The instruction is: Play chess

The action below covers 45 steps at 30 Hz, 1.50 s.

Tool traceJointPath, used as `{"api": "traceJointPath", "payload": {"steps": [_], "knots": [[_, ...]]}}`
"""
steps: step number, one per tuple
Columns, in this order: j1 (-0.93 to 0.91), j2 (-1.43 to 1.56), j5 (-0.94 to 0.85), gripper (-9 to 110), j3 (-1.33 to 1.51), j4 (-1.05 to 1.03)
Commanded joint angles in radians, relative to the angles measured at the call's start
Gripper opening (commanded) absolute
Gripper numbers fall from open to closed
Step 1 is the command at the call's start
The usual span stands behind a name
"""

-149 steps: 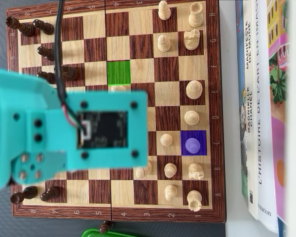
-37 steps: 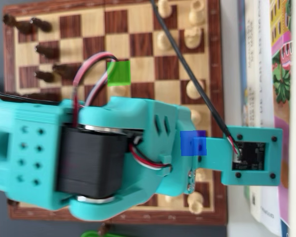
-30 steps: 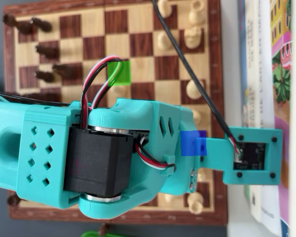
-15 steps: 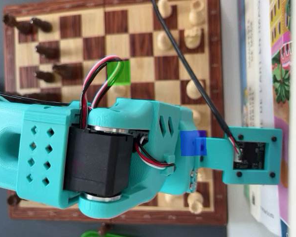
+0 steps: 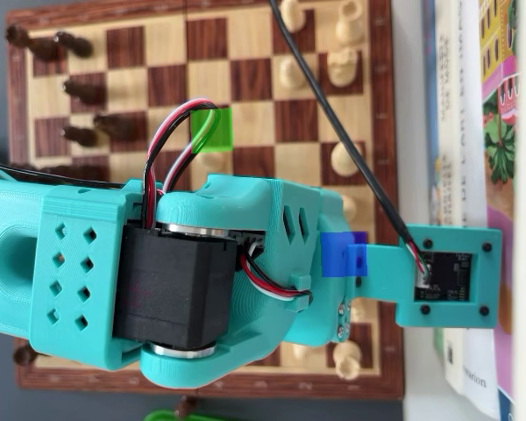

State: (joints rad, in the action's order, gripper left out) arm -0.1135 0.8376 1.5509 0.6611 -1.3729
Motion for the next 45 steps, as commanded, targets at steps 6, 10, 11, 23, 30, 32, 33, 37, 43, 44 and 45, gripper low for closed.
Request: {"api": "traceJointPath", "payload": {"steps": [6, 10, 11, 23, 30, 32, 33, 37, 43, 44, 45], "knots": [[-0.011, 0.029, 0.011, 8, -0.049, 0.008], [-0.008, 0.095, 0.002, 8, -0.037, 0.006], [-0.006, 0.109, 0.002, 8, -0.034, 0.006], [0.002, 0.307, 0.009, 8, 0.140, 0.012], [0.017, 0.417, 0.011, 8, 0.233, 0.012], [0.018, 0.456, 0.011, 8, 0.270, 0.012], [0.018, 0.476, 0.011, 8, 0.290, 0.012], [0.031, 0.560, 0.011, 8, 0.374, 0.017], [0.077, 0.687, 0.052, 8, 0.492, 0.017], [0.083, 0.709, 0.052, 8, 0.515, 0.017], [0.089, 0.732, 0.052, 8, 0.537, 0.017]]}}
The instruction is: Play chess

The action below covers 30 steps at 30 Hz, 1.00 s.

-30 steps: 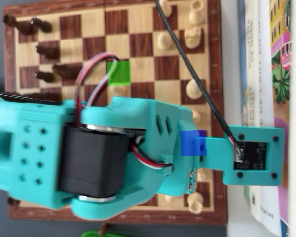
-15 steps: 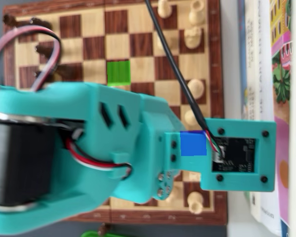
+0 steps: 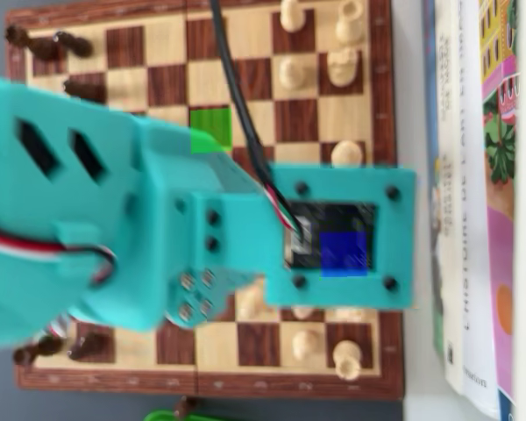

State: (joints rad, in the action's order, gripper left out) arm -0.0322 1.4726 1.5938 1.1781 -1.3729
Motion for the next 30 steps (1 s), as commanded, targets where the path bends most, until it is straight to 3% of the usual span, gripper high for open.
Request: {"api": "traceJointPath", "payload": {"steps": [1, 19, 30], "knots": [[0.012, 0.118, 0.009, 8, 0.043, 0.017], [0.209, 0.408, 0.143, 7, 0.445, 0.018], [0.278, 0.408, 0.198, 7, 0.618, 0.187]]}}
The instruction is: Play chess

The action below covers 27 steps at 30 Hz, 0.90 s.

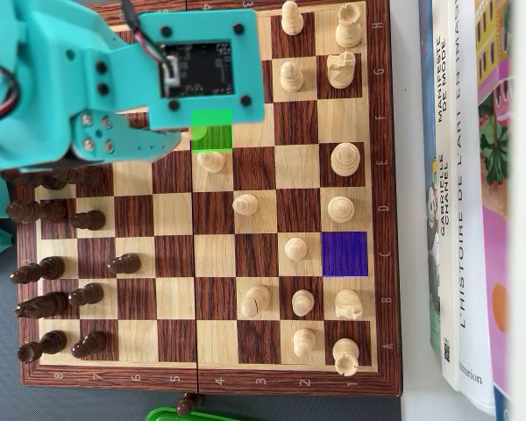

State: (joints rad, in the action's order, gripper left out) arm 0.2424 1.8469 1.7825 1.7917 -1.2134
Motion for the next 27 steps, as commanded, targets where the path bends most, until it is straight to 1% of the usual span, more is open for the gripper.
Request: {"api": "traceJointPath", "payload": {"steps": [1, 8, 14, 17, 22, 27], "knots": [[0.003, 0.034, 0.011, 7, 0.015, 0.034], [0.025, 0.032, 0.012, 7, 0.104, 0.124], [0.035, 0.032, 0.035, 7, 0.155, 0.140], [0.035, 0.031, 0.035, 7, 0.164, 0.146], [0.046, -0.021, 0.035, 7, 0.179, 0.213], [0.051, -0.049, 0.035, 7, 0.172, 0.215]]}}
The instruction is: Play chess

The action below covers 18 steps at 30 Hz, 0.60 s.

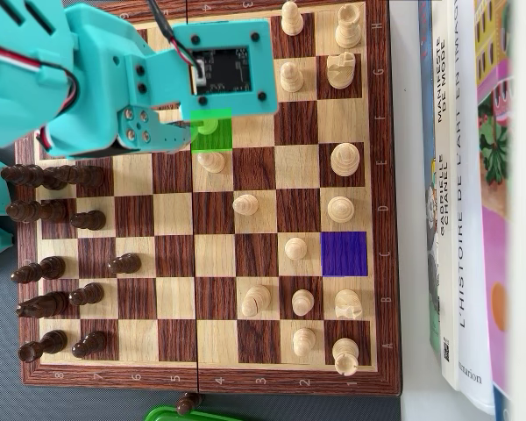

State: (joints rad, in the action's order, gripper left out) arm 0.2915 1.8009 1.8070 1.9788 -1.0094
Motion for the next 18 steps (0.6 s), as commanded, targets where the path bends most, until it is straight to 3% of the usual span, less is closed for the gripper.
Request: {"api": "traceJointPath", "payload": {"steps": [1, 18], "knots": [[0.002, -0.005, 0.011, 7, -0.015, 0.011], [-0.005, -0.005, 0.003, 8, -0.011, 0.003]]}}
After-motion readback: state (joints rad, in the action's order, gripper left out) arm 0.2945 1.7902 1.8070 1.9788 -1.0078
